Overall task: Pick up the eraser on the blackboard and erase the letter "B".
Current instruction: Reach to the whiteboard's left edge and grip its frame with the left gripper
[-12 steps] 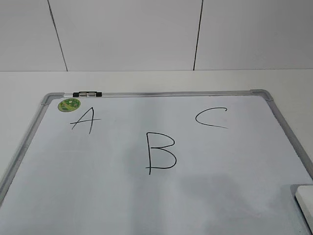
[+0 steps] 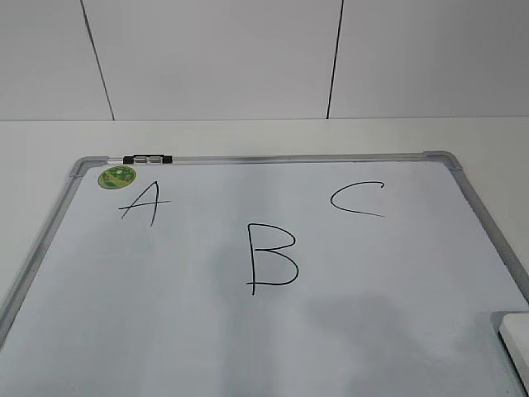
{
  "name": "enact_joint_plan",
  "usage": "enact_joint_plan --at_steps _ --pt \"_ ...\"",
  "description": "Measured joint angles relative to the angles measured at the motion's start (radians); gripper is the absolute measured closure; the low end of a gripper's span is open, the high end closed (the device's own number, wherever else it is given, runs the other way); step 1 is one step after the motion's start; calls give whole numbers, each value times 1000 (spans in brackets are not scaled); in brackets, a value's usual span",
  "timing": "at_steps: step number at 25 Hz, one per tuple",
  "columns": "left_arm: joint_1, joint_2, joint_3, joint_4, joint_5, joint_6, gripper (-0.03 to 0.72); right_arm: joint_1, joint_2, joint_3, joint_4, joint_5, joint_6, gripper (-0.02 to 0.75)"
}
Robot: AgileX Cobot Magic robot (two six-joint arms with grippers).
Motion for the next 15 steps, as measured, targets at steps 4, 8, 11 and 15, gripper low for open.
enact_joint_plan --at_steps 4,8,11,15 --pt "0 0 0 0 0 0 449 0 0 0 0 0 0 155" --pt "0 0 0 0 -2 0 450 0 0 0 0 0 0 155" --pt "0 0 0 0 -2 0 450 0 0 0 0 -2 0 155" --pt "0 0 0 -7 -2 0 450 0 0 -22 0 -28 2 155"
